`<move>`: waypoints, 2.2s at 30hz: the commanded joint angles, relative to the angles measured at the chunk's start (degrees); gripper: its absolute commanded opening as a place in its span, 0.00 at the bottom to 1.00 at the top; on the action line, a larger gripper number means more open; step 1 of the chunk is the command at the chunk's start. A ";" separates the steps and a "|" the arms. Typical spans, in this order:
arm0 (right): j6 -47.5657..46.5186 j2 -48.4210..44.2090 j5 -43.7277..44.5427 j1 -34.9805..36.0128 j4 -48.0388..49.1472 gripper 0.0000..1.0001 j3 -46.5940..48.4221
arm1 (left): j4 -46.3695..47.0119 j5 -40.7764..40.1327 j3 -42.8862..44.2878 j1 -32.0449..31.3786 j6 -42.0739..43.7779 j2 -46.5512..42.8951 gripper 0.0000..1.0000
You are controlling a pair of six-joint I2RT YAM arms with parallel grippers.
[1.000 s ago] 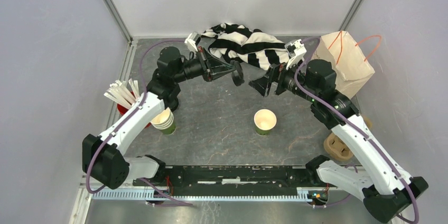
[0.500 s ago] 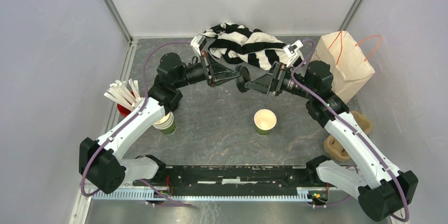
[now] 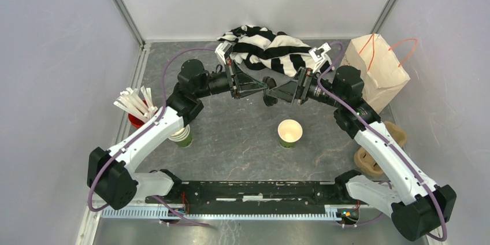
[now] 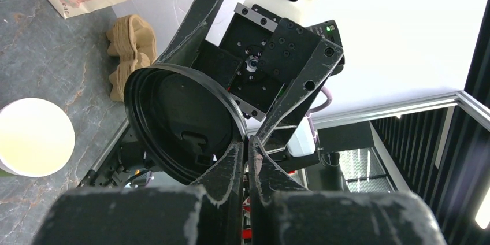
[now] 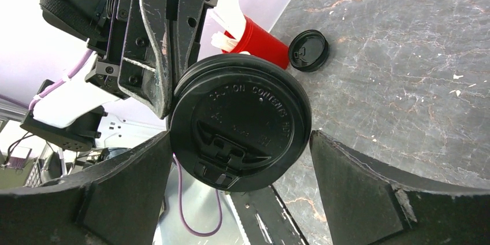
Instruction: Pack the takeout coffee
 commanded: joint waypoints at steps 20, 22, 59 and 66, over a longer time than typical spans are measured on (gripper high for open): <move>-1.33 -0.29 0.47 0.01 4.11 0.84 -0.49 | -0.91 2.59 2.59 -0.62 1.03 1.51 0.02; -1.30 -0.38 0.49 0.07 4.11 0.82 -0.60 | -1.12 2.64 2.59 -0.57 1.07 1.51 0.02; -5.49 -2.61 5.30 0.07 -5.69 0.81 -0.44 | -15.64 -1.88 2.94 1.10 10.43 -2.05 0.54; -24.95 -2.47 16.71 -0.05 -33.58 0.82 8.39 | -28.79 -6.70 3.52 5.24 19.14 -5.62 0.75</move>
